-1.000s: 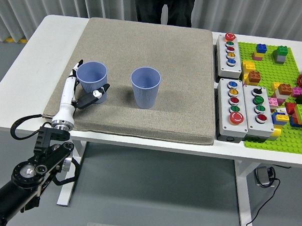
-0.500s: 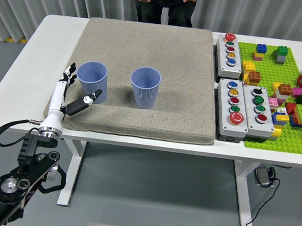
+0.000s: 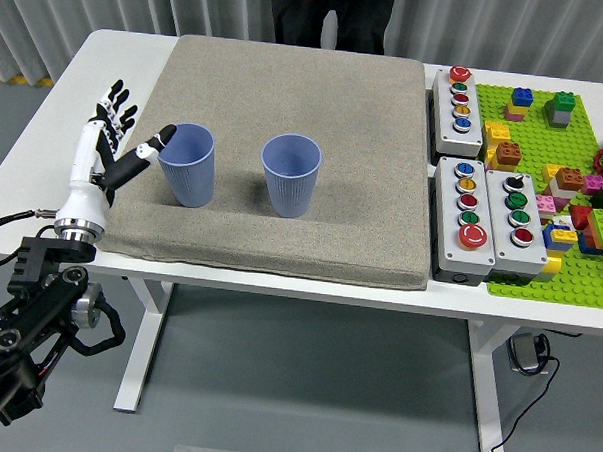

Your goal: Pick cup pour cup place

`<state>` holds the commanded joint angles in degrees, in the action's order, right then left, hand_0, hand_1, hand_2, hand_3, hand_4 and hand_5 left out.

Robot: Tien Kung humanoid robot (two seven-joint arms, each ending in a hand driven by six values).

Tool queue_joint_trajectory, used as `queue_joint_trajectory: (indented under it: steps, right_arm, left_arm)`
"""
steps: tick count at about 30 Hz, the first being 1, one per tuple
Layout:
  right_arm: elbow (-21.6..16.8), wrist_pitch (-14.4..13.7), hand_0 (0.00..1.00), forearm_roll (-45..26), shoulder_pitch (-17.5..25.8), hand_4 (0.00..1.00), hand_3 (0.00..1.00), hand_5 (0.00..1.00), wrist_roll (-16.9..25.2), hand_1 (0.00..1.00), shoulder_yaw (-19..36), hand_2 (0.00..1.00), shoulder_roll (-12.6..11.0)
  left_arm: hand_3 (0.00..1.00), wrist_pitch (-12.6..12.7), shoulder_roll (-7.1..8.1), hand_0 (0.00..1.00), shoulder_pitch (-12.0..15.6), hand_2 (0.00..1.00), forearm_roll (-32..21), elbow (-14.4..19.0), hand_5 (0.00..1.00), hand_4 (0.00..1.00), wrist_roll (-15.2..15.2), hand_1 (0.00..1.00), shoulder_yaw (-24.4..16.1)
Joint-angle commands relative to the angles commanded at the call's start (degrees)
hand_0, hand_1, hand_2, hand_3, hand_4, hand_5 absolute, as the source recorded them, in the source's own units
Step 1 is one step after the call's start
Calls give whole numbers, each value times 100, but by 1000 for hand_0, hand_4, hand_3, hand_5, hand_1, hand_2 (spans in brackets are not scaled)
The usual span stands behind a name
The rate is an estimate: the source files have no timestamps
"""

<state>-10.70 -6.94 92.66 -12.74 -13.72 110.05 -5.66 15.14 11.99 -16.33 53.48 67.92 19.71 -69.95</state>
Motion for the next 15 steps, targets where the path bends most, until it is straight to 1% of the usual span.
queue_joint_trajectory:
  steps: [1, 2, 5, 6, 9, 12, 15]
  right_arm:
    - [-1, -1, 697, -6, 2, 2, 593, 255, -1, 633, -5, 595, 1]
    - [-1, -2, 697, -10, 4, 2, 593, 255, -4, 633, -11, 595, 2]
    - [-3, -4, 697, -18, 10, 2, 593, 255, -9, 633, -23, 595, 5]
    - [-4, -5, 697, -23, 14, 2, 593, 254, -11, 634, -29, 595, 6]
    - [-4, -4, 697, -25, 23, 2, 593, 254, -15, 634, -43, 595, 7]
    - [-6, -4, 697, -24, 27, 2, 593, 254, -19, 634, -47, 594, 11]
    - [-10, -5, 697, -18, 34, 2, 593, 254, -32, 634, -46, 594, 15]
  left_arm:
    - [920, -72, -1, 893, -50, 976, -223, -83, 998, 804, -3, 898, -25]
    - [920, -190, -1, 893, -138, 976, -484, -244, 998, 804, -7, 898, -51]
    - [920, -360, -8, 893, -263, 976, -1167, -498, 998, 804, -73, 898, -74]
    - [899, -387, -14, 894, -291, 967, -1285, -570, 998, 766, -91, 898, -66]
    - [899, -442, -42, 894, -320, 967, -1343, -691, 998, 766, -110, 898, -25]
    - [894, -469, -78, 894, -308, 965, -1304, -736, 998, 758, -129, 900, 2]
    - [894, -477, -103, 894, -278, 965, -1218, -705, 998, 758, -152, 900, 65]
